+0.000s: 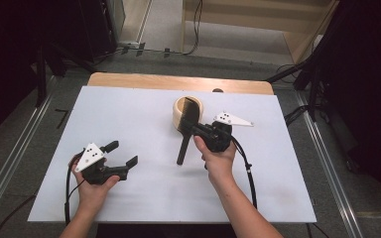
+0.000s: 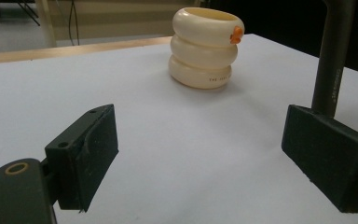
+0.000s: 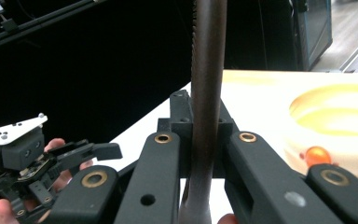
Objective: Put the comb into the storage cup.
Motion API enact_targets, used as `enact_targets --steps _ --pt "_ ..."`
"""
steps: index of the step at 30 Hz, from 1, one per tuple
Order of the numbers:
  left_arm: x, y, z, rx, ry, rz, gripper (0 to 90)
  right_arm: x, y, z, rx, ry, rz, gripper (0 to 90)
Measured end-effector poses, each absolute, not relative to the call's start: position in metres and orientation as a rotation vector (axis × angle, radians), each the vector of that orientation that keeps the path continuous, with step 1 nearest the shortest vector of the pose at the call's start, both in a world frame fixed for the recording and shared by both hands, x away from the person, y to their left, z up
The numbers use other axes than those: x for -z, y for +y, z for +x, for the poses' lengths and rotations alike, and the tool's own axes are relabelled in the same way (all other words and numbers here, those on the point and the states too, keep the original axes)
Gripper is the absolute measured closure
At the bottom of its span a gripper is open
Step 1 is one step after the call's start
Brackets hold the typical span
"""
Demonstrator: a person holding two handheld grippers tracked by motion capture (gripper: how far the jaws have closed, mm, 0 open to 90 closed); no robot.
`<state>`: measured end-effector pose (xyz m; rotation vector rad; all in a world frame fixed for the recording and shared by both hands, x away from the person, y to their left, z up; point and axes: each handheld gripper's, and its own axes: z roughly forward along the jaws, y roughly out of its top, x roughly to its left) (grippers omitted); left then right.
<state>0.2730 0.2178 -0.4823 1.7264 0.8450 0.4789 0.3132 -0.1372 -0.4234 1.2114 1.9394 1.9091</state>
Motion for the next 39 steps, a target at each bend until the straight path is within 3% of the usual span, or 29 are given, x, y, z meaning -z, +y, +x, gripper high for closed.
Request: enact_targets --steps 6,13,39 --pt "0.482 0.229 0.268 -0.501 0.849 1.721 9.4 0.418 -0.139 0.315 -1.876 1.937 1.170 83.8" --pt "0.483 0.242 0.266 -0.516 0.874 1.701 0.0 0.413 -0.142 0.318 -1.857 1.924 1.142 83.8" --pt "0.482 0.276 0.248 -0.564 0.863 1.673 0.0 0.400 -0.153 0.334 -1.802 1.845 1.135 83.8"
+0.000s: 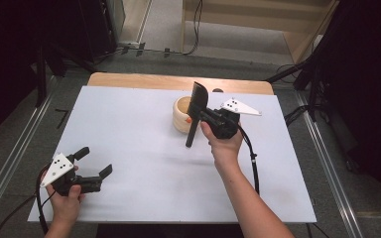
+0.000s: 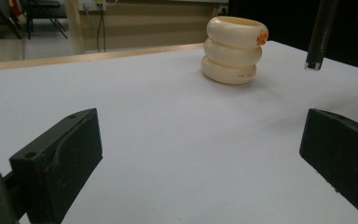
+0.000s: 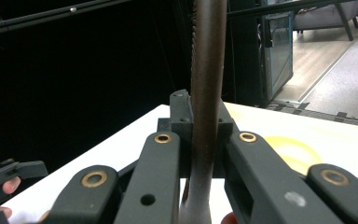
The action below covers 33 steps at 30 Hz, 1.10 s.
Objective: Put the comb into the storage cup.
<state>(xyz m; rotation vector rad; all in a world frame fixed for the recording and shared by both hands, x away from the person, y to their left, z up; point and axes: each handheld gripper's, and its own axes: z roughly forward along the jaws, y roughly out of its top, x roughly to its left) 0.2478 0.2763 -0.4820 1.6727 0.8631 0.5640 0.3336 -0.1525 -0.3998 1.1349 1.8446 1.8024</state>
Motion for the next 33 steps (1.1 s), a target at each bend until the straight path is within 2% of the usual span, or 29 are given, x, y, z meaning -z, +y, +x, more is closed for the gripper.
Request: enact_targets --steps 9,33 --pt "0.484 0.288 0.244 -0.563 0.863 1.667 0.0 0.394 -0.154 0.340 -1.821 1.835 1.137 83.8" --pt "0.488 0.287 0.245 -0.558 0.862 1.672 0.0 0.379 -0.164 0.356 -1.795 1.773 1.159 83.8"
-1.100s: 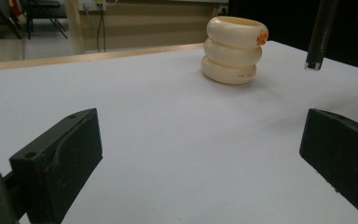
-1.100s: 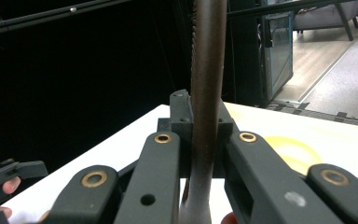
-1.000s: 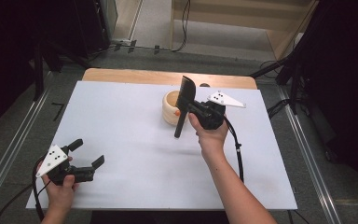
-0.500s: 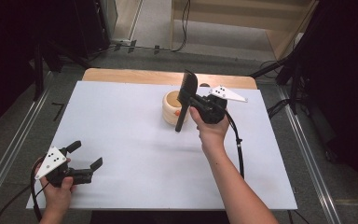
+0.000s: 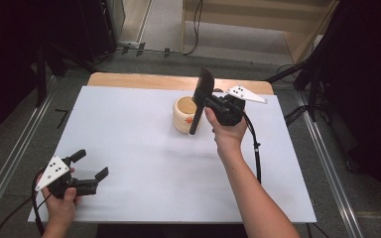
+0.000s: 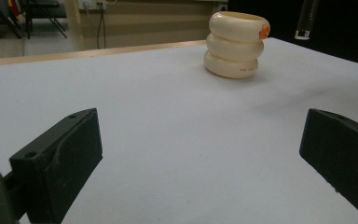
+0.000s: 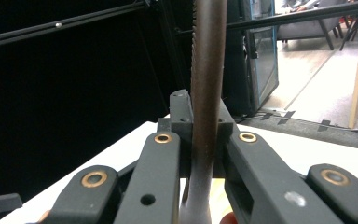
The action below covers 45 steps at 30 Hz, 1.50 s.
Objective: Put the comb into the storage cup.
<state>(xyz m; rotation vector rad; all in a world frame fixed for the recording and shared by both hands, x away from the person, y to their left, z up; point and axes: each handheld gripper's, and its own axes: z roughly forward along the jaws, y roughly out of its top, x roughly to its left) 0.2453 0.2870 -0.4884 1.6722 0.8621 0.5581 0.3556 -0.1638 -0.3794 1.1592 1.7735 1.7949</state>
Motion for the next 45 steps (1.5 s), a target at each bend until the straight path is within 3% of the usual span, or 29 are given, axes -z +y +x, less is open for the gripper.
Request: enact_targets --steps 45 --pt "0.489 0.291 0.245 -0.528 0.849 1.640 0.0 0.359 -0.165 0.404 -1.719 1.739 1.183 83.8"
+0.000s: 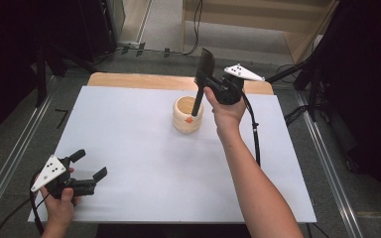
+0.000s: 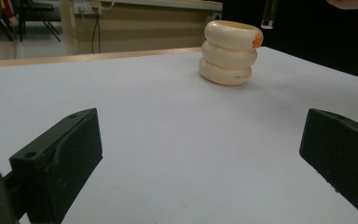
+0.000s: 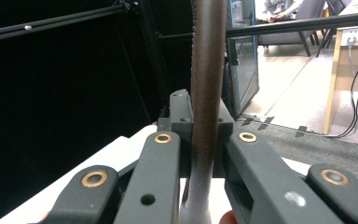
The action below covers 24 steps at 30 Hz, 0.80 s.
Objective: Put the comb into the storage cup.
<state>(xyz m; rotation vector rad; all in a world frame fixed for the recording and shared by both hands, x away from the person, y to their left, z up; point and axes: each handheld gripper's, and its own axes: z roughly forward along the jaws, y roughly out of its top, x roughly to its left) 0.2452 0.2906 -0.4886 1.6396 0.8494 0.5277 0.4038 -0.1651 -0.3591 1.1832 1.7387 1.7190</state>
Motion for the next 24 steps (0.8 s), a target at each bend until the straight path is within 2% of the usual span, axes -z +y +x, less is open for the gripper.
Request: enact_targets --steps 24 --pt "0.489 0.291 0.245 -0.527 0.841 1.649 0.0 0.364 -0.156 0.426 -1.690 1.718 1.204 83.8"
